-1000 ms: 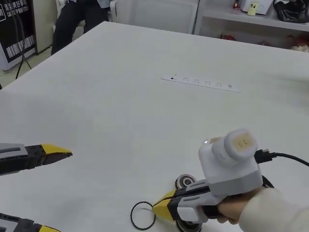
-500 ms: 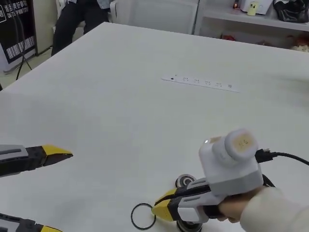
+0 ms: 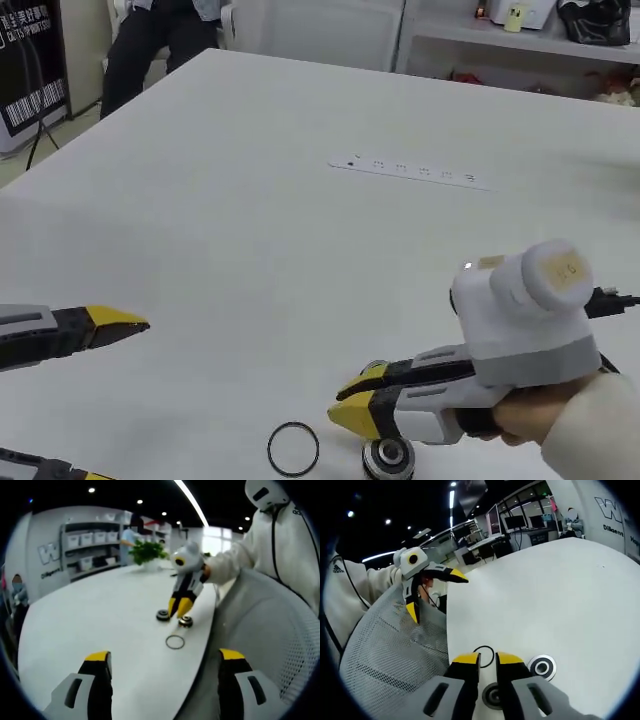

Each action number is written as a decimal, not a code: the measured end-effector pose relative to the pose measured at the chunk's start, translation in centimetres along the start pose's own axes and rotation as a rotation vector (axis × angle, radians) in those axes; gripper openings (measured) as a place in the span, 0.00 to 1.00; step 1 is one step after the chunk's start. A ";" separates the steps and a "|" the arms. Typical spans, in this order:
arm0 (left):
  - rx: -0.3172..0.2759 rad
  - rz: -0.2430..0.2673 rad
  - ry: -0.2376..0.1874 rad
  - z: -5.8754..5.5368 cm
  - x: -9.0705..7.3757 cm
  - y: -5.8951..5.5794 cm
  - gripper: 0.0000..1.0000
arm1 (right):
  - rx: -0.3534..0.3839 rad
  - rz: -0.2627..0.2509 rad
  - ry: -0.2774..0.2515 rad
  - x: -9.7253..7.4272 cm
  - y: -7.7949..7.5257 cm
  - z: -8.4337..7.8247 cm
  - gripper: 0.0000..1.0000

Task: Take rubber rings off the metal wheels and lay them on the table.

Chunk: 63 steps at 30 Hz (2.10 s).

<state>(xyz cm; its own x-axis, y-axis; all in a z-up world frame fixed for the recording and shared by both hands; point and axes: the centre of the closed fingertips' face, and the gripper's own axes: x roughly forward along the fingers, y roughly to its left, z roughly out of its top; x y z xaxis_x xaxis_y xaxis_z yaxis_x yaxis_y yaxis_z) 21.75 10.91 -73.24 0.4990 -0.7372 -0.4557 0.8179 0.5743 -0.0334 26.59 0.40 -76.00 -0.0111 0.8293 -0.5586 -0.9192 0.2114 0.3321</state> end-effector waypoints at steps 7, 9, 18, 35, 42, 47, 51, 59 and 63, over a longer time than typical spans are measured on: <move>0.010 -0.002 -0.003 0.4 0.0 0.1 0.88 | -0.029 -0.022 -0.042 -1.9 0.3 1.5 0.12; 0.011 0.001 -0.005 0.5 -0.1 0.2 0.89 | -0.034 -0.030 -0.057 -2.4 0.2 1.9 0.13; 0.025 0.000 -0.003 1.1 -0.1 0.2 0.89 | -0.029 -0.066 -0.104 -4.5 -0.1 2.3 0.18; 0.053 -0.024 -0.002 2.5 0.4 -0.1 0.89 | 0.045 -0.110 -0.162 -7.8 -1.2 -0.6 0.26; 0.051 -0.043 -0.011 3.2 0.7 -0.4 0.89 | 0.054 -0.116 -0.171 -7.7 -1.5 -2.3 0.29; 0.065 -0.059 -0.020 4.2 1.1 -0.7 0.89 | 0.051 -0.125 -0.147 -7.5 -1.6 -3.7 0.29; 0.062 -0.075 -0.040 5.1 1.4 -1.0 0.89 | 0.053 -0.133 -0.137 -7.3 -1.8 -4.4 0.28; 0.082 -0.125 -0.055 6.6 2.5 -2.1 0.87 | 0.079 -0.141 -0.144 -7.3 -2.1 -5.1 0.27; 0.110 -0.148 -0.049 7.2 3.1 -2.3 0.86 | 0.085 -0.143 -0.141 -7.0 -2.1 -5.5 0.27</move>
<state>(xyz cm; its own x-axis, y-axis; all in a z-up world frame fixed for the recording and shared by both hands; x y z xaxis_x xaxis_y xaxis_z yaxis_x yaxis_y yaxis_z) 23.46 4.71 -68.17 0.3820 -0.8287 -0.4091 0.9086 0.4178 0.0020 26.47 -8.73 -76.94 0.1780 0.8504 -0.4952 -0.8710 0.3703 0.3229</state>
